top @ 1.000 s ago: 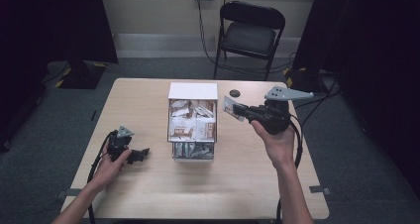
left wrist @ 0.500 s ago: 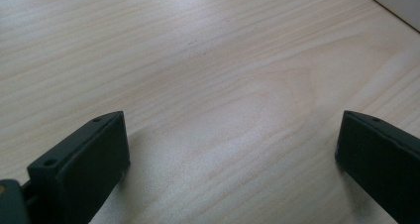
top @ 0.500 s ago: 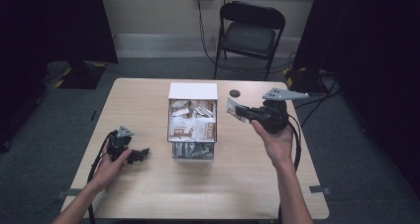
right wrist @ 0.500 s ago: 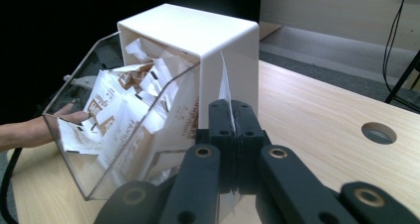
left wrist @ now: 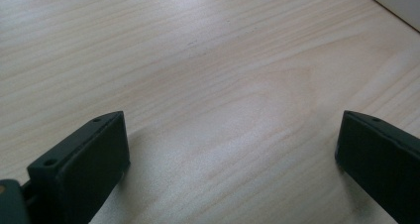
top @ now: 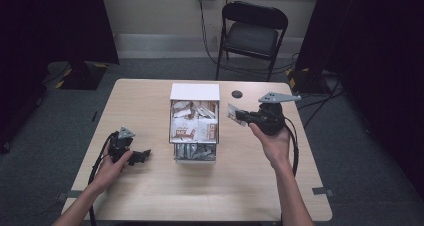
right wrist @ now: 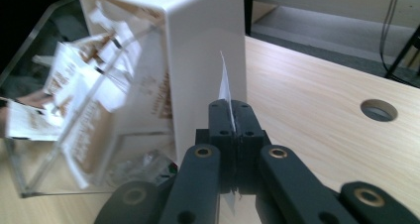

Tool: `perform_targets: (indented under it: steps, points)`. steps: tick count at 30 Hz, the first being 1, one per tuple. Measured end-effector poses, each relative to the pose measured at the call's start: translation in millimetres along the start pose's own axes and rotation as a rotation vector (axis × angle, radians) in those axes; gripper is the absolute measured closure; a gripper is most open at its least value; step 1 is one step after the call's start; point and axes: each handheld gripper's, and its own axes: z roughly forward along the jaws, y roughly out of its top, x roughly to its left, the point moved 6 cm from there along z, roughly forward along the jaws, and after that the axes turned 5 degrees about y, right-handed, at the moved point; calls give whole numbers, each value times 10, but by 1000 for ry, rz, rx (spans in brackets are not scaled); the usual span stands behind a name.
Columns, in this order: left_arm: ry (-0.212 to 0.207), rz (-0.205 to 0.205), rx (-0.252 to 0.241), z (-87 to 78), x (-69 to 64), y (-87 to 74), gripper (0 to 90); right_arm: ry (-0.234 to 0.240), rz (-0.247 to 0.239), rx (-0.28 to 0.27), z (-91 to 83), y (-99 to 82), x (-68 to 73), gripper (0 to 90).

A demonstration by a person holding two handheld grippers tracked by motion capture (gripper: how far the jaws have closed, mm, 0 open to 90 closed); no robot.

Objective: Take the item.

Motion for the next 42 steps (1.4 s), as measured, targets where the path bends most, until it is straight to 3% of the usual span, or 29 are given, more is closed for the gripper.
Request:
perform_targets:
  steps: [5, 16, 28, 42]
  points:
    - [0, 0, 0, 0, 0, 0, 0, -19, -9, 33, 88, -78, -52, 893]
    - [0, 0, 0, 0, 0, 0, 0, -27, 45, 62, 233, -276, -232, 894]
    - [0, 0, 0, 0, 0, 0, 0, -22, 61, 93, 373, -436, -313, 894]
    - [-2, 8, 4, -8, 3, -6, 0, -28, 60, 179, 666, -730, -364, 894]
